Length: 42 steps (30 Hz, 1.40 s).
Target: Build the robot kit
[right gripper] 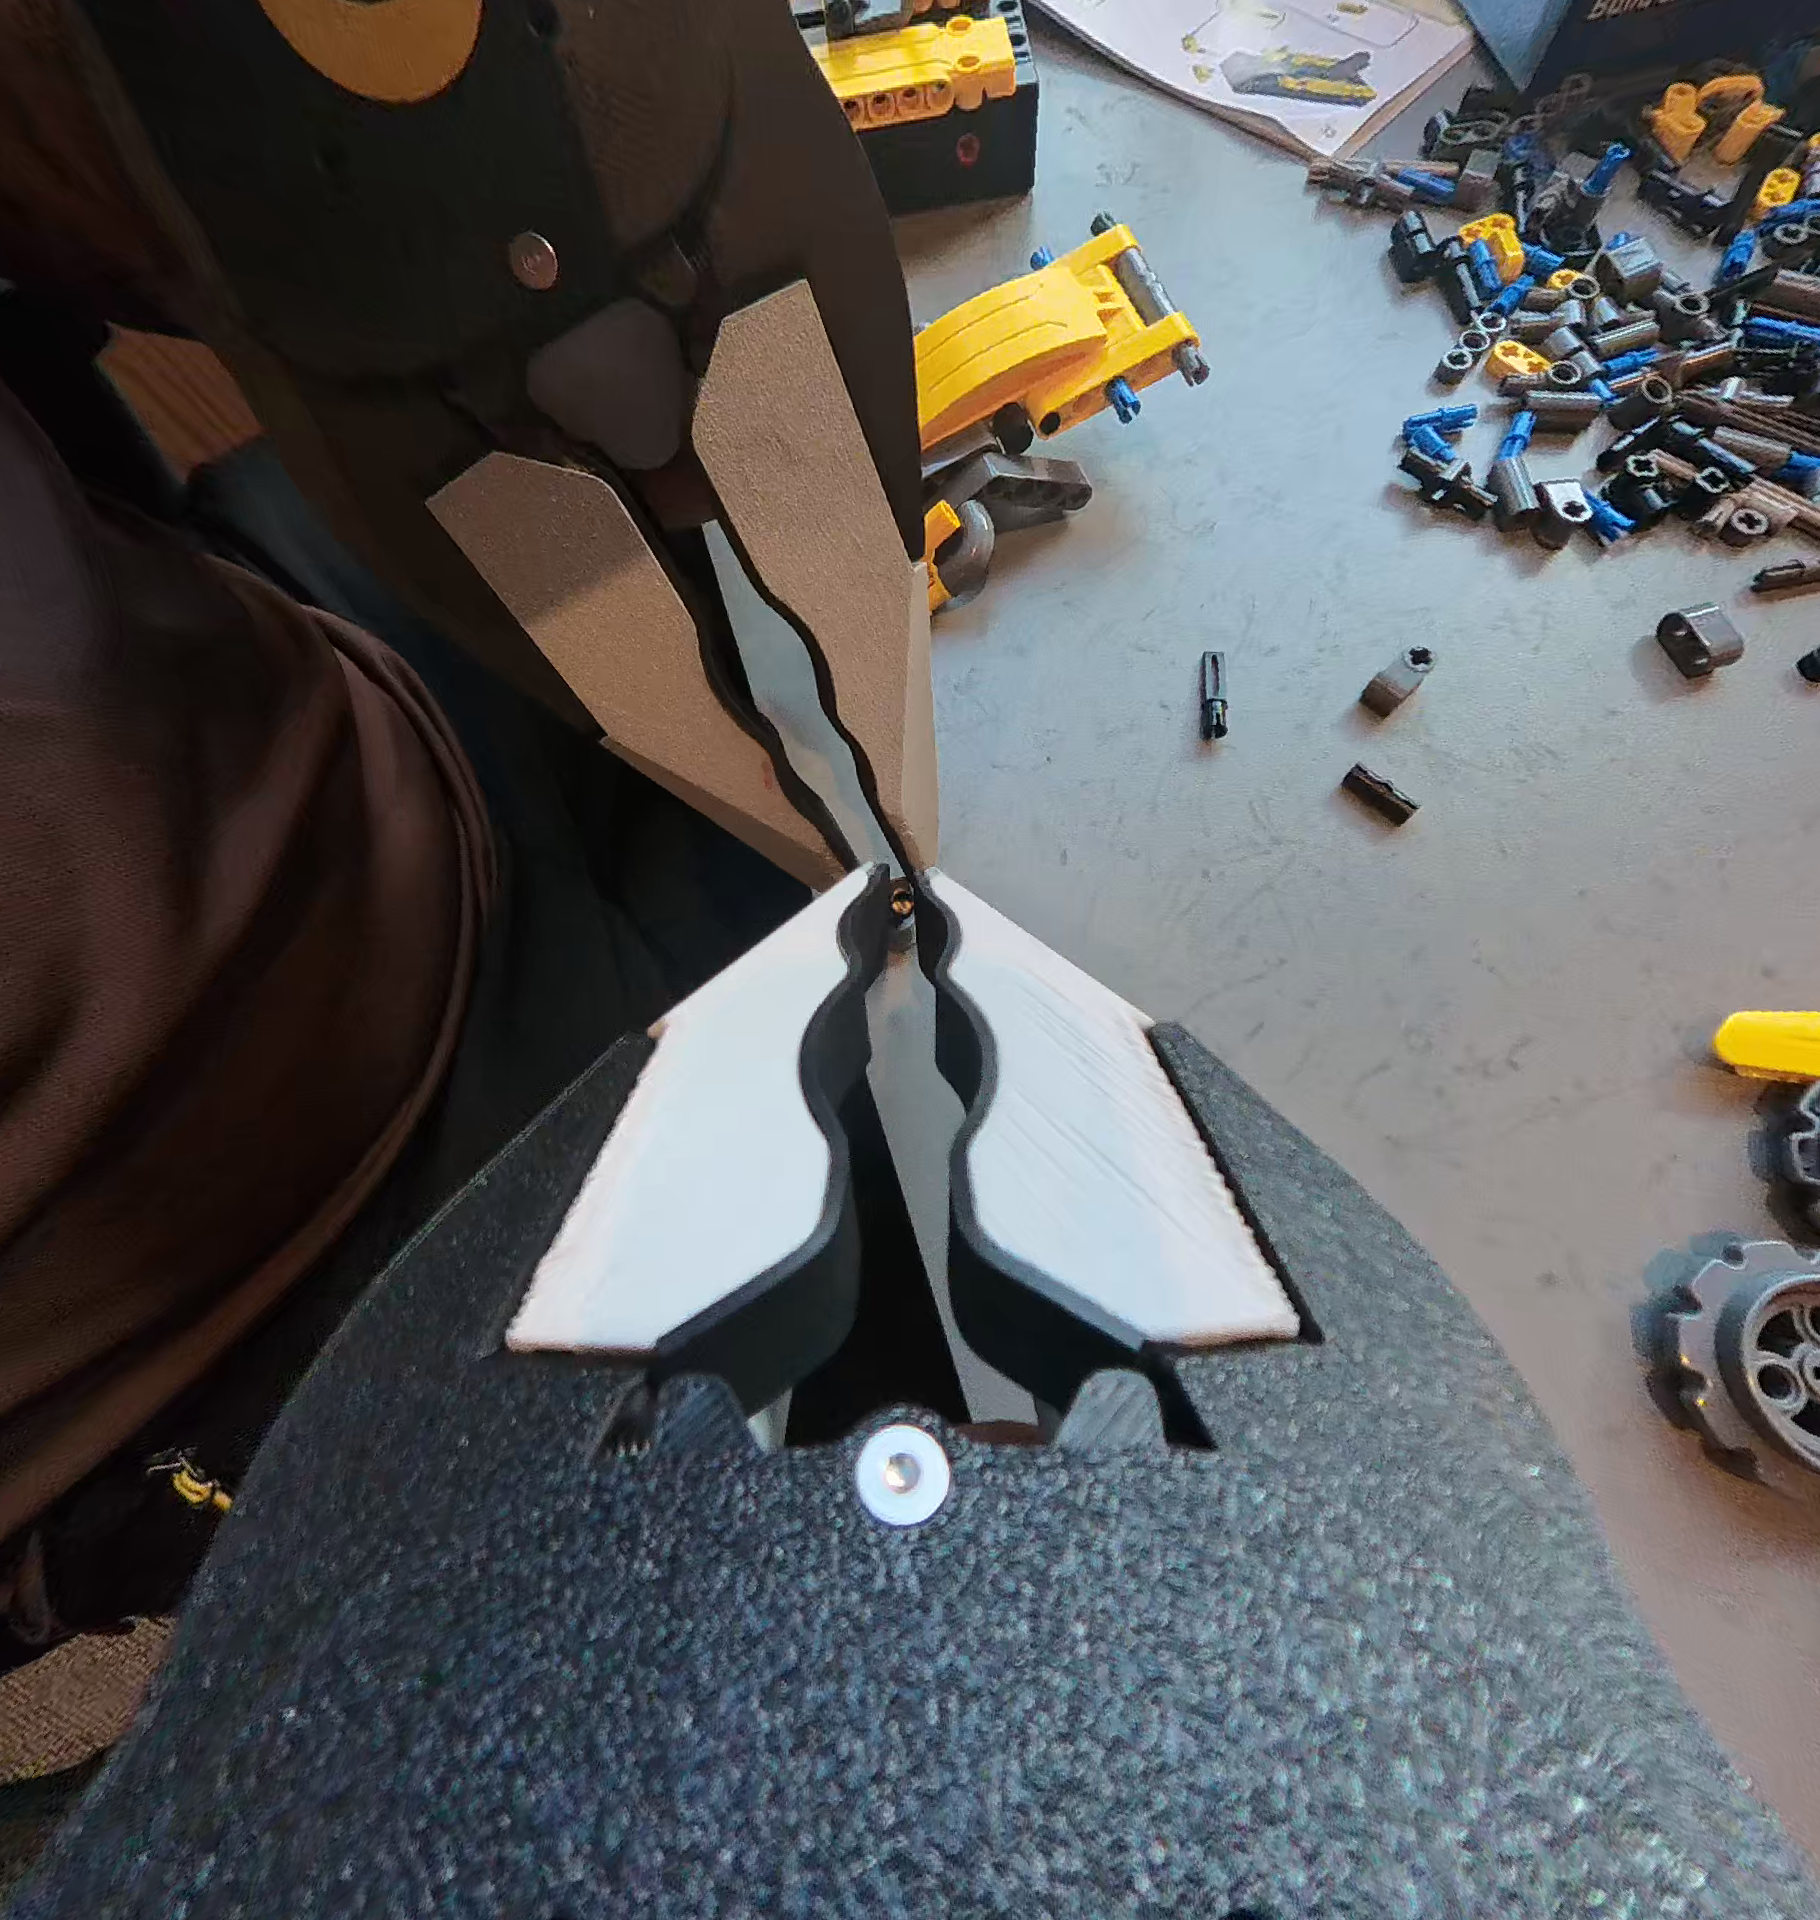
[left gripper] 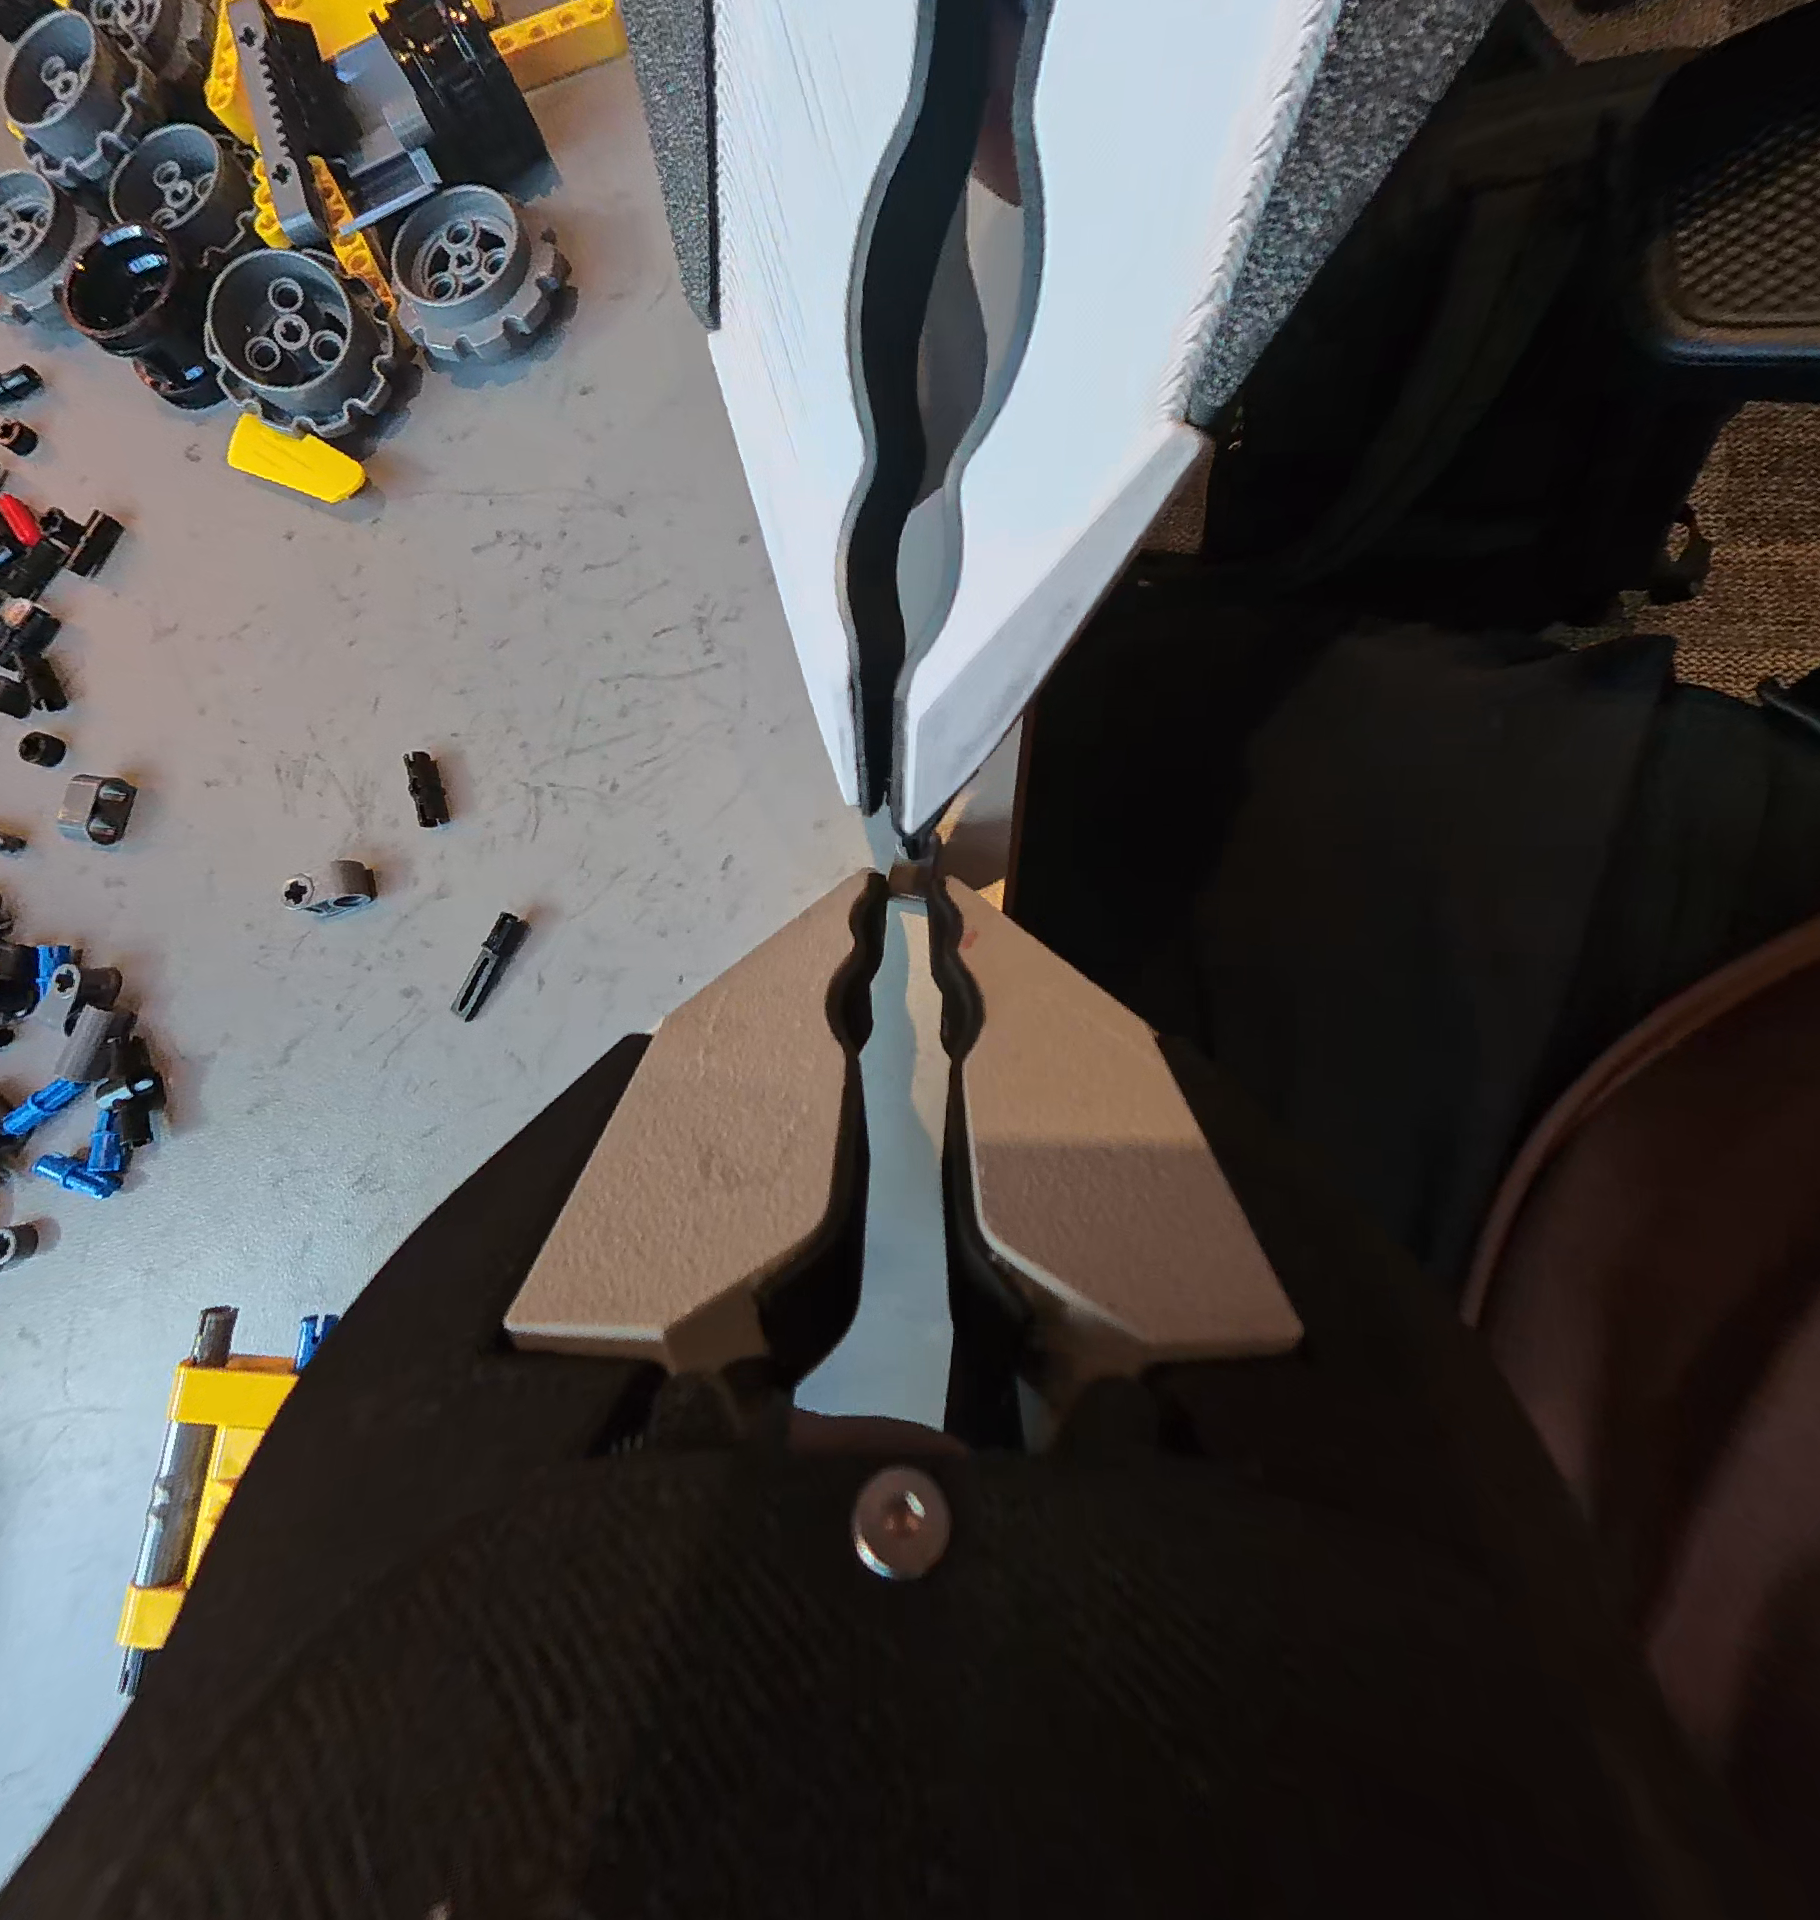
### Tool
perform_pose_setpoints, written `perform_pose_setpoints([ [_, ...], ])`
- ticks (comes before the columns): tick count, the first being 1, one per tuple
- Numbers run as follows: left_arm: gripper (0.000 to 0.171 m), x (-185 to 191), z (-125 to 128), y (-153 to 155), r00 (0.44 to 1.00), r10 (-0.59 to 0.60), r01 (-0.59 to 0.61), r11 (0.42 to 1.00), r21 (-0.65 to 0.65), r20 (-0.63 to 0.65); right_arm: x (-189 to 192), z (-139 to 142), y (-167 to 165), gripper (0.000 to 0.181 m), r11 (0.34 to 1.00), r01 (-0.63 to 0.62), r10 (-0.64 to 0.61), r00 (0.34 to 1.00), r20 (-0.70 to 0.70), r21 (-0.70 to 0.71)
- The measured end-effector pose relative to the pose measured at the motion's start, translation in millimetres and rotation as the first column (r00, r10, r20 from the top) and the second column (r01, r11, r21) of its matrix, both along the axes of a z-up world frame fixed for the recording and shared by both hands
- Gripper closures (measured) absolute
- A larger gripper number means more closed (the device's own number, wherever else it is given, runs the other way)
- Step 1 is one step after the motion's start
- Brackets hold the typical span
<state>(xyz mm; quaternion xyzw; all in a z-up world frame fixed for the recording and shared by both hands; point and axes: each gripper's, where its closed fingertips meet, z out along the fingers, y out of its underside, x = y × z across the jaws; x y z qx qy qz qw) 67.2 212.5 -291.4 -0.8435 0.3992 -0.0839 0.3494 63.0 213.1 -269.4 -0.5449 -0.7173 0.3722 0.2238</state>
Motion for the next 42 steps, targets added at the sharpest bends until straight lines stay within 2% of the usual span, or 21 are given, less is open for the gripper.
perform_pose_setpoints([
  [13, 0.166, 2.7, 0.1, 2.8, 1.0, 0.015, -0.015, 1.0, -0.012, 0.026, 0.3, -0.7, 0.8, 0.18, 0.997, -0.024, 0.02, 0.998, 0.057, 0.074],
  [42, 0.166, 3.8, -0.4, 3.8, 0.998, 0.006, -0.004, 1.0, -0.024, 0.058, 2.2, -0.6, 3.0, 0.181, 0.997, -0.013, 0.009, 0.999, 0.048, 0.081],
])
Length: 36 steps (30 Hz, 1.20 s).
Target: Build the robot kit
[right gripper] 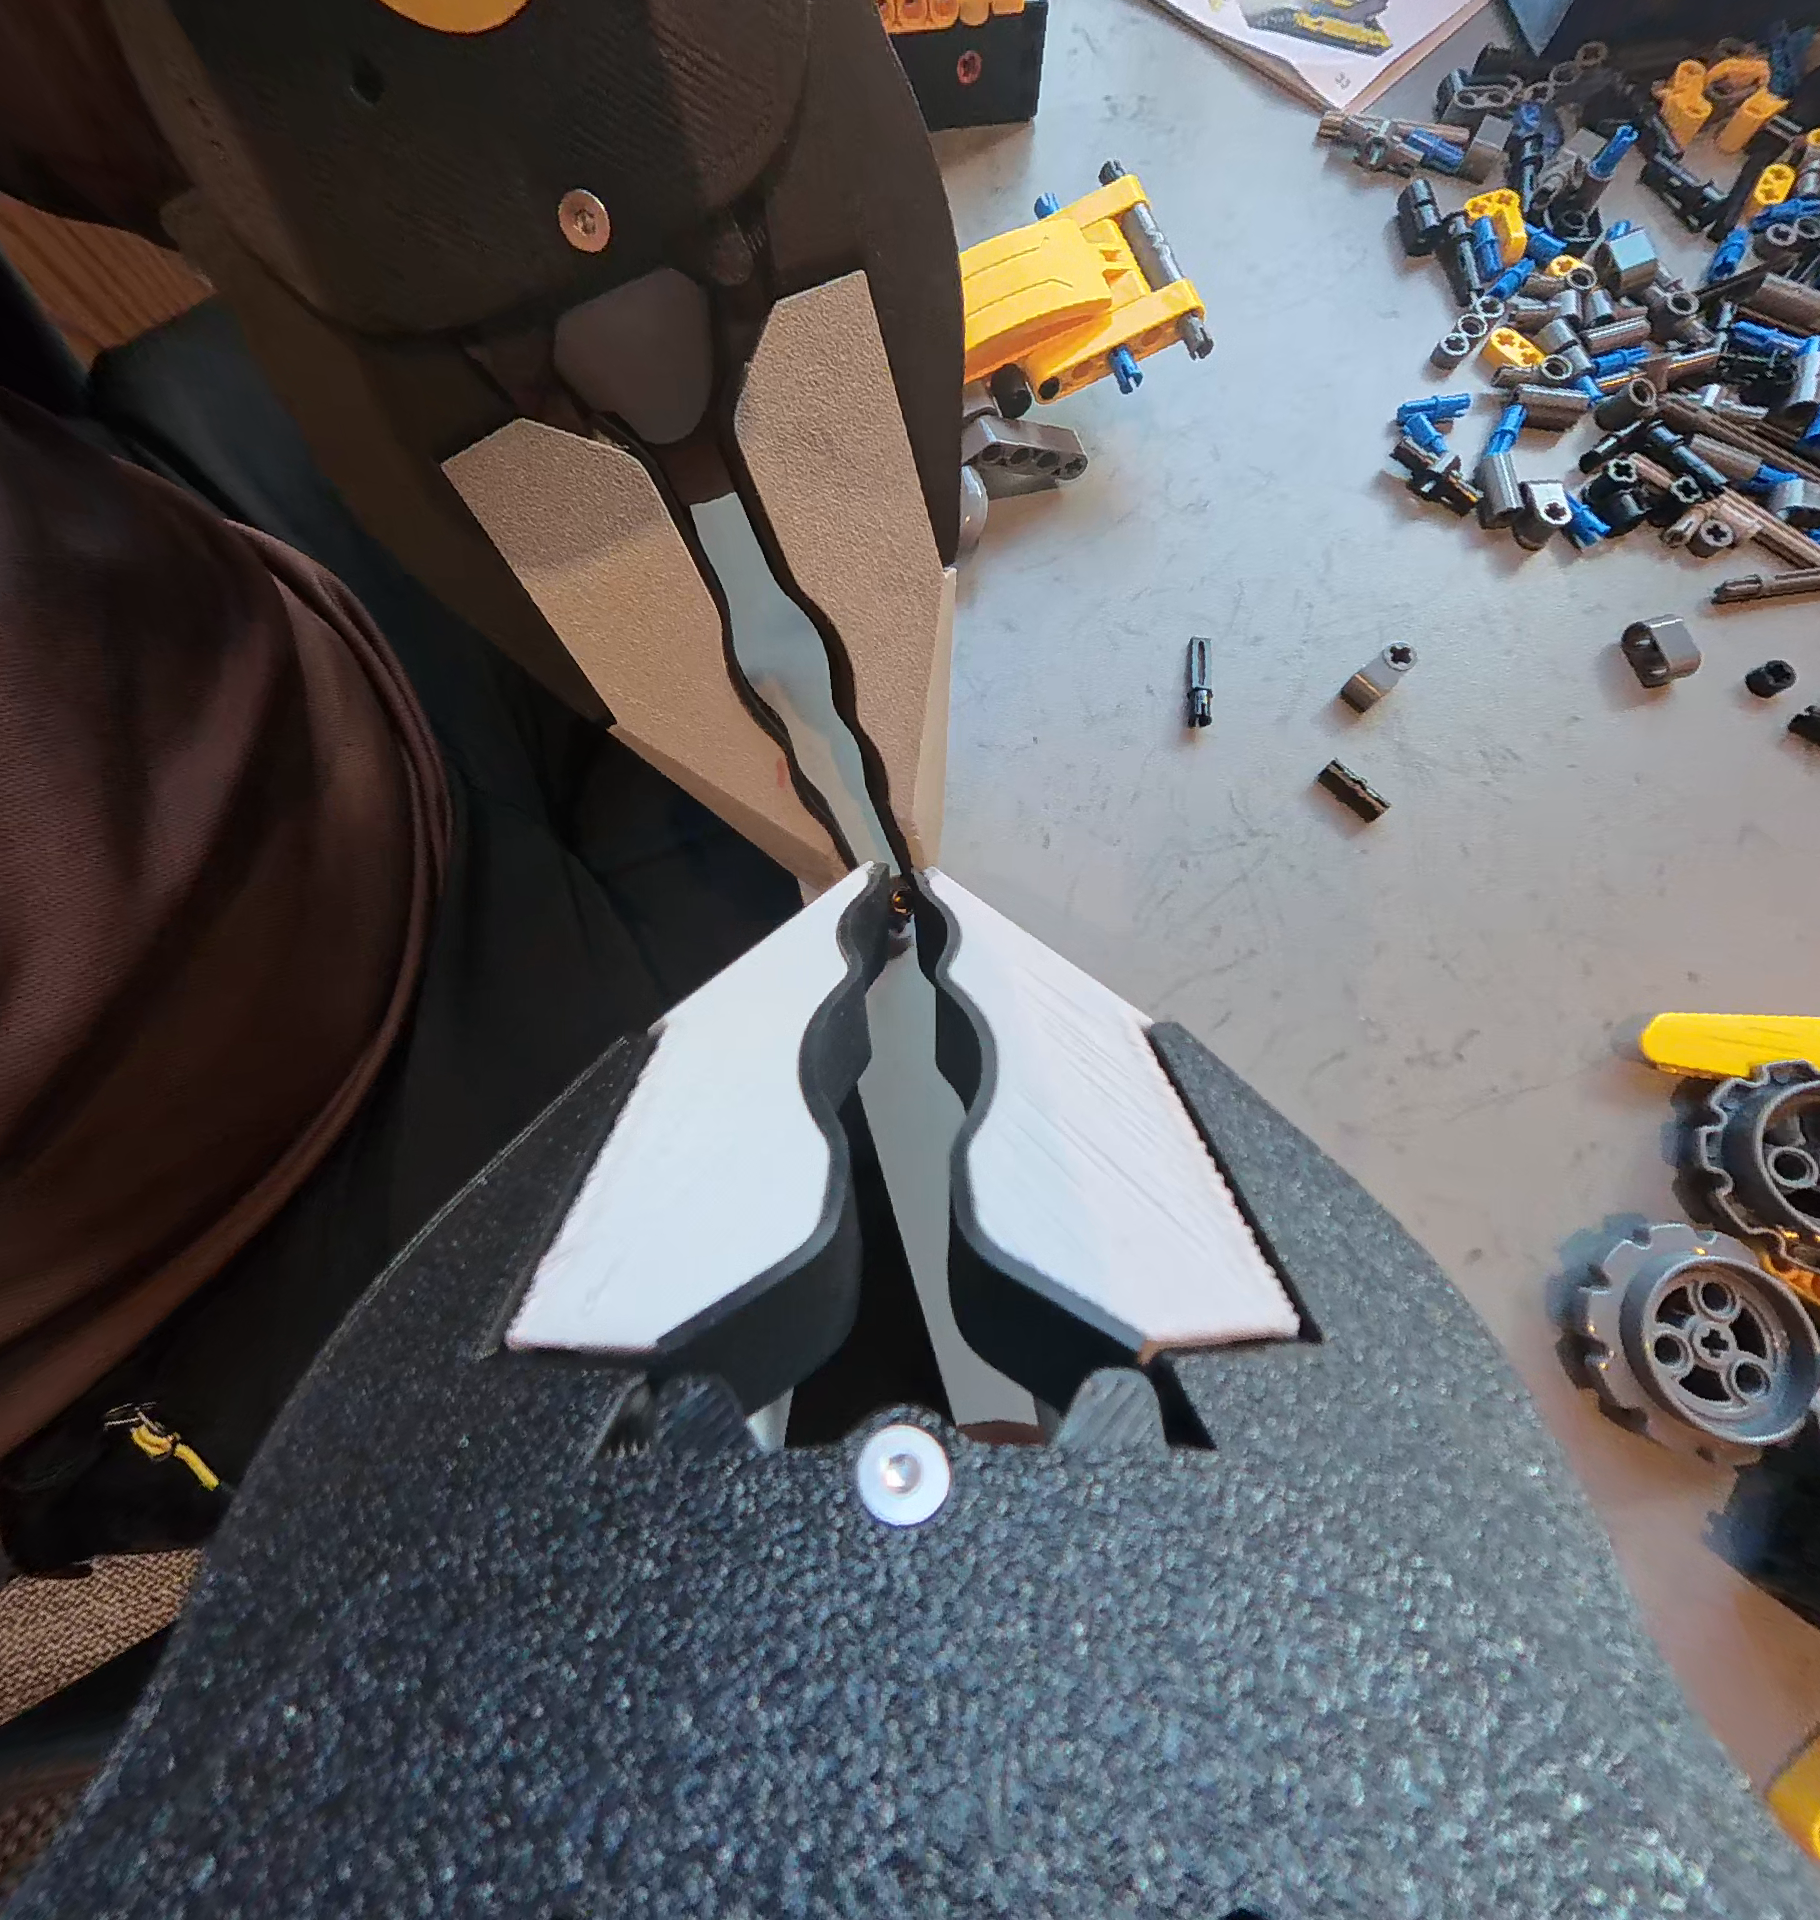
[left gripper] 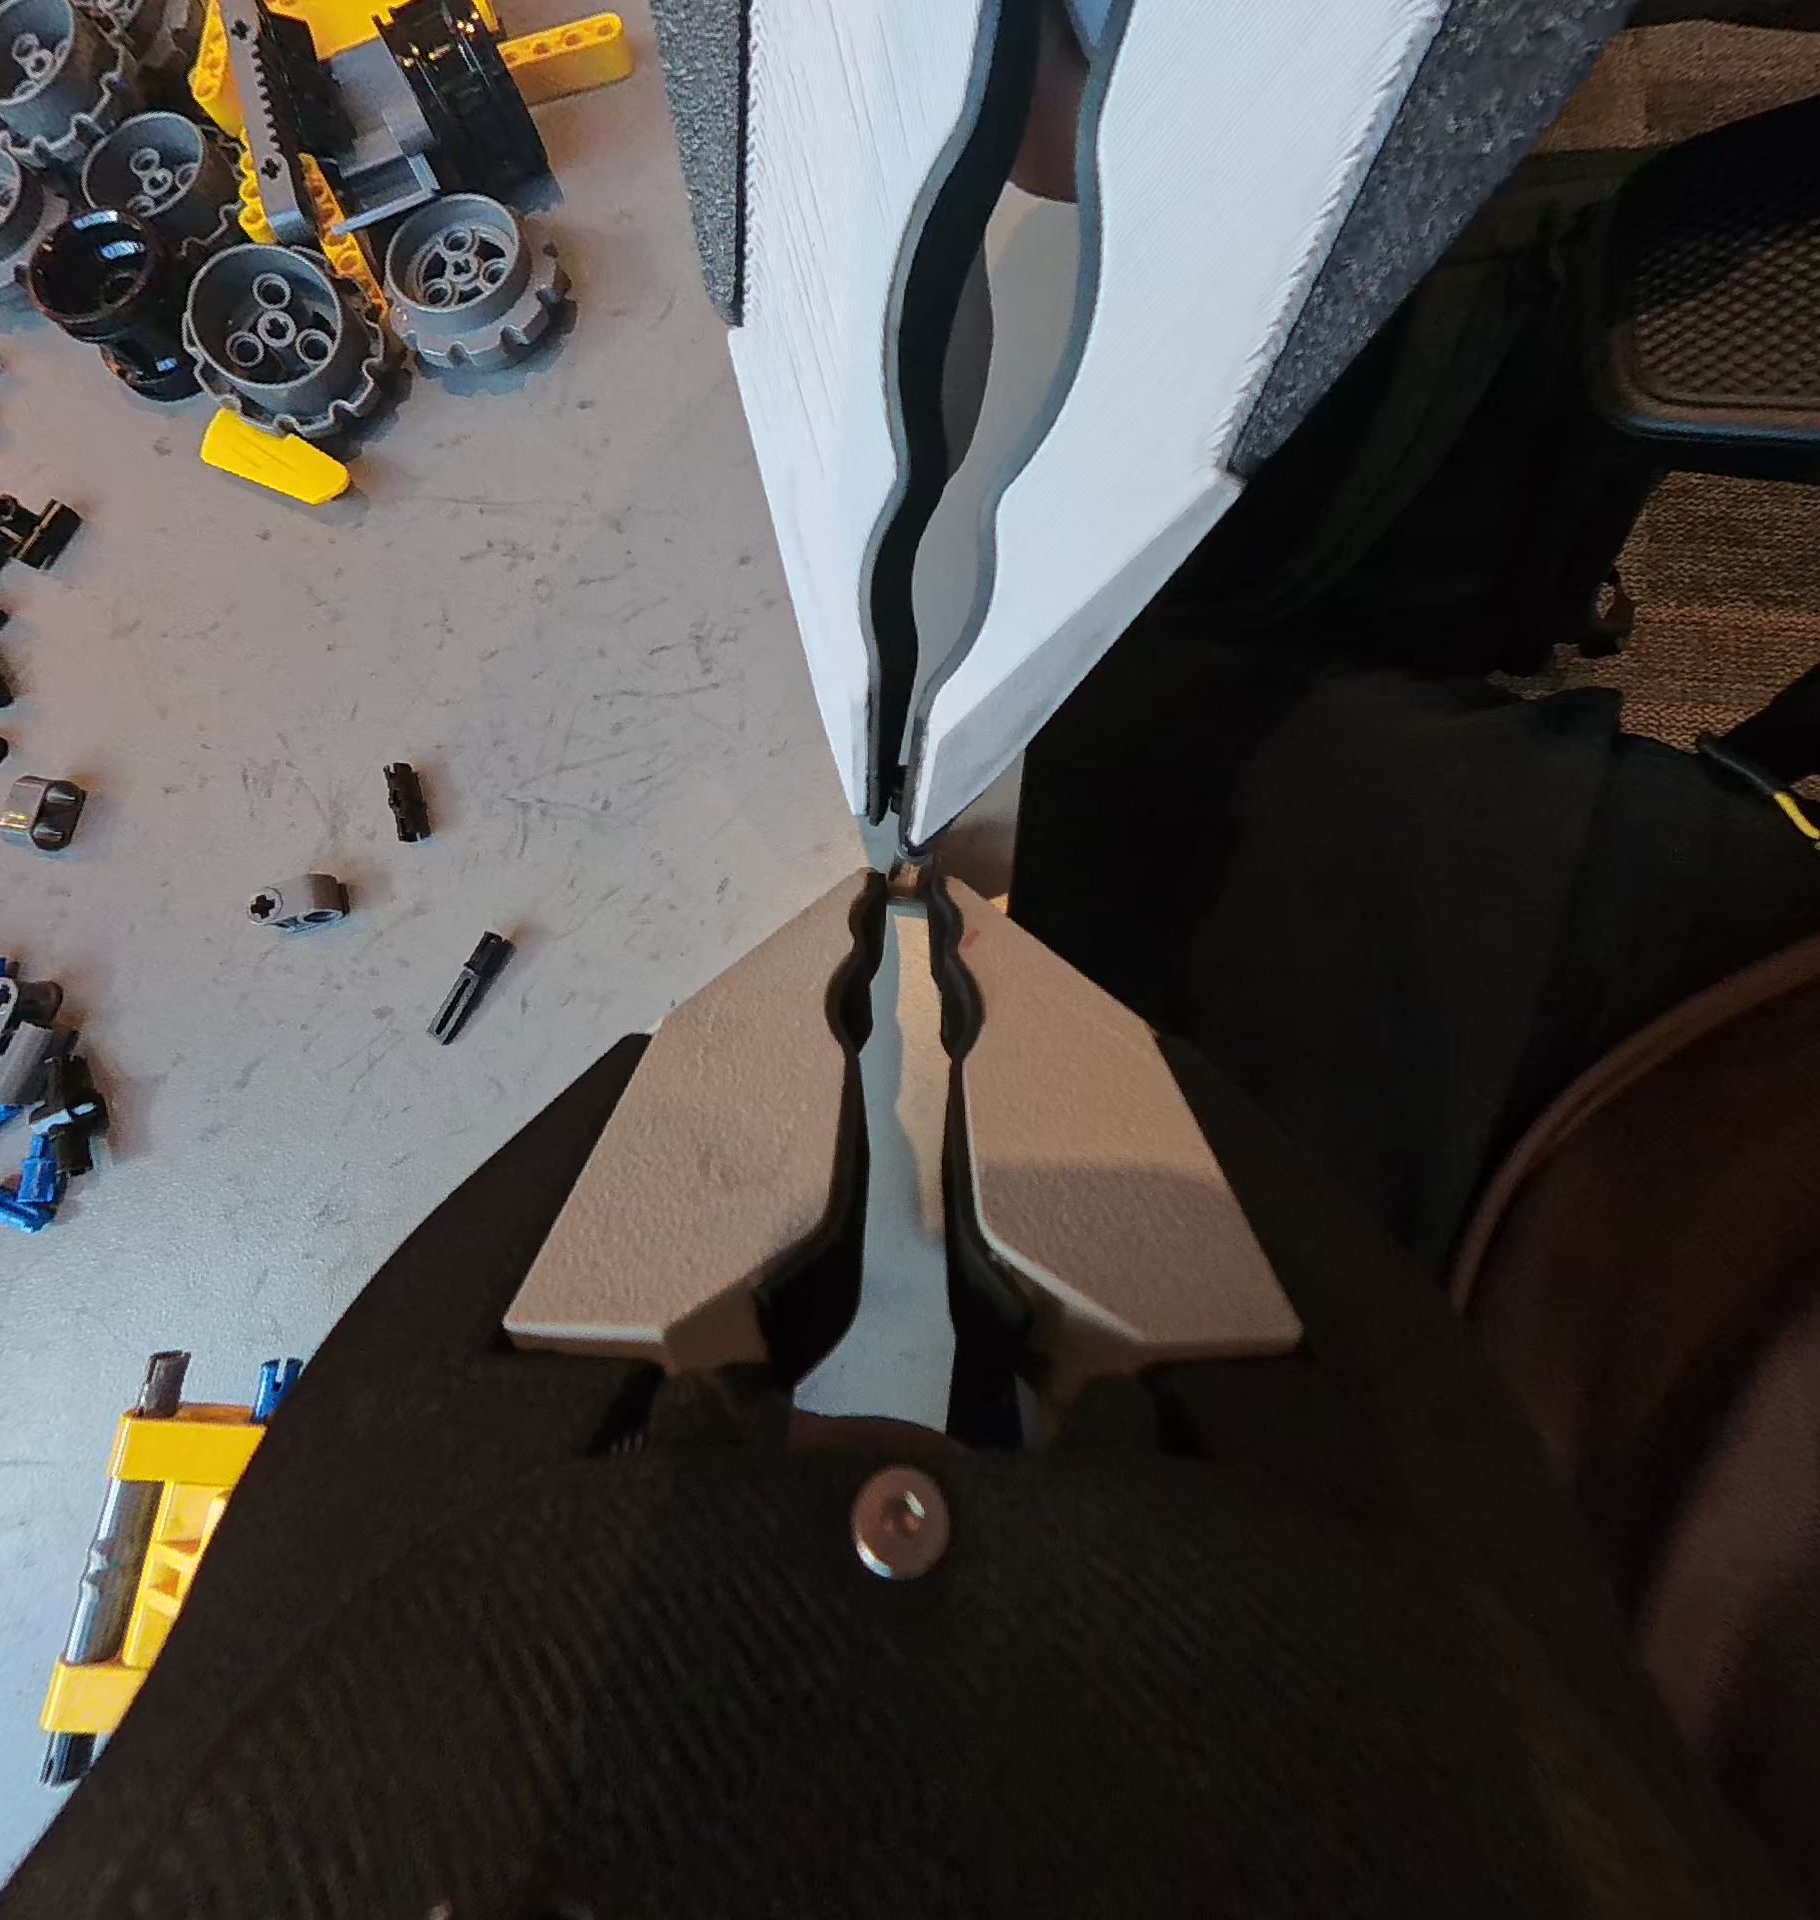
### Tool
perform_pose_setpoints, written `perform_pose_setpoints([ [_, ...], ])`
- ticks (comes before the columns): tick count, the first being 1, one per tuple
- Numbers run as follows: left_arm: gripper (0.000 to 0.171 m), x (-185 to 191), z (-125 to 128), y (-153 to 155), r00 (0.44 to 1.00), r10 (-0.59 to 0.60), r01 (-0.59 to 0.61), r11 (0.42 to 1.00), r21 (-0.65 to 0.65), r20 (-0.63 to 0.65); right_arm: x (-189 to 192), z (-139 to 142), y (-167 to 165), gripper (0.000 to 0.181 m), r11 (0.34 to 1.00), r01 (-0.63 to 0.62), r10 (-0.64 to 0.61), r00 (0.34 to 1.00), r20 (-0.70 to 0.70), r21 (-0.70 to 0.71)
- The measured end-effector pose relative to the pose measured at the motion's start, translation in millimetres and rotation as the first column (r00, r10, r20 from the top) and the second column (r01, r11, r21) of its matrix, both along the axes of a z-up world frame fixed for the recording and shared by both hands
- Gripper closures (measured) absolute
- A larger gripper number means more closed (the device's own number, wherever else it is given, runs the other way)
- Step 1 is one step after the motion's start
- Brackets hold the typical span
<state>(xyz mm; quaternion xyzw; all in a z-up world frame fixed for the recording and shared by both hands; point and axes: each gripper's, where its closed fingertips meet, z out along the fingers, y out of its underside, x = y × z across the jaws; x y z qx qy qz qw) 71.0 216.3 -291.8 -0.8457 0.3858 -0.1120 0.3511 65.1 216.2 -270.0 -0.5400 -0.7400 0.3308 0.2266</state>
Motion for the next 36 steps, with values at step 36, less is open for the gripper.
perform_pose_setpoints([
  [36, 0.166, 0.0, 0.1, 1.4, 0.999, 0.028, -0.028, 1.0, 0.006, 0.018, 1.1, -4.7, -0.2, 0.18, 1.0, 0.012, -0.012, 0.996, -0.091, -0.003],
])
